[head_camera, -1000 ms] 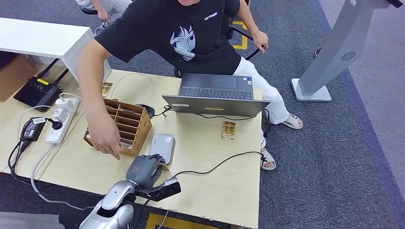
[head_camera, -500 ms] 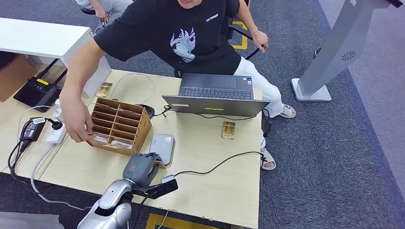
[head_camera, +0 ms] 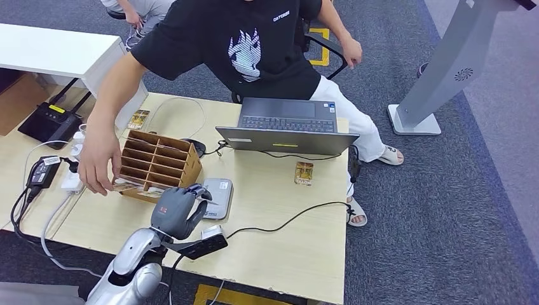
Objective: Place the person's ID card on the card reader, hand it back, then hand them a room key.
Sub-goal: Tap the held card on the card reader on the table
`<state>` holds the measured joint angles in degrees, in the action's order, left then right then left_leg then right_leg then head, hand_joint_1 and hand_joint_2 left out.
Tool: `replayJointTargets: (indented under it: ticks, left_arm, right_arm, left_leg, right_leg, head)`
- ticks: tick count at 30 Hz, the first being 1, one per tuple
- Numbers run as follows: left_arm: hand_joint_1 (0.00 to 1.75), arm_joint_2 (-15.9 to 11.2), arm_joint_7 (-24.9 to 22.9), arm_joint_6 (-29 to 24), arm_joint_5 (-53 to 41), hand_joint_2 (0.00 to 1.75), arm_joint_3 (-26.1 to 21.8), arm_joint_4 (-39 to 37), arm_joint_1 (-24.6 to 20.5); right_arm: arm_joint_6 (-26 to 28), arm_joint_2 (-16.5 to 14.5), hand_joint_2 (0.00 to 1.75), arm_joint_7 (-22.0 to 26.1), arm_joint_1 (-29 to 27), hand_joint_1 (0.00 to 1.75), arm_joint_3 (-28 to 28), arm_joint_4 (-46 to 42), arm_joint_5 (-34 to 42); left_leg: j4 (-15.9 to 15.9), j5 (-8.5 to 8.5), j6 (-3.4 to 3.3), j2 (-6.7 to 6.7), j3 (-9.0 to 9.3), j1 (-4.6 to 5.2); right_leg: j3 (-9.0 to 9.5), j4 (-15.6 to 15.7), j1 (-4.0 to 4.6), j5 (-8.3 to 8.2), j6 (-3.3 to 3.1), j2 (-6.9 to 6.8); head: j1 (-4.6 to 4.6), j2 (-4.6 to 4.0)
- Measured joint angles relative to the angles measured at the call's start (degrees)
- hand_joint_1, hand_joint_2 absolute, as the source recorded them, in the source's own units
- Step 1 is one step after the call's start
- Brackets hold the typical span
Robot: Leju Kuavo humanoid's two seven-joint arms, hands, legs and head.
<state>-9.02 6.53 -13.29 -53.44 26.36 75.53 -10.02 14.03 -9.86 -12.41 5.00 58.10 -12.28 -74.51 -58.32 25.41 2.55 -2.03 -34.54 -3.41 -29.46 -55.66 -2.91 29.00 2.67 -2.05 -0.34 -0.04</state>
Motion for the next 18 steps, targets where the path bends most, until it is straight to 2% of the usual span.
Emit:
replayJointTargets:
  ticks: [7,18]
  left_arm:
    - [1.75,-0.67,0.13,0.96,0.9,1.75,0.0,2.07,0.4]
    - [1.75,-0.64,-1.57,1.34,0.2,1.75,0.0,0.2,0.07]
  right_arm:
    - [-0.01,0.0,1.75,-0.01,0.01,0.0,0.0,0.0,0.01]
    - [-0.16,0.01,1.75,-0.13,0.02,0.0,0.0,0.0,-0.49]
  left_leg:
    - [0.0,0.0,0.0,0.0,0.0,0.0]
    - [0.0,0.0,0.0,-0.01,0.0,0.0]
  right_leg:
    - [0.0,0.0,0.0,0.0,0.0,0.0]
    - [-0.03,0.0,0.0,0.0,0.0,0.01]
  head:
    - [-0.01,0.0]
    - [-0.01,0.0]
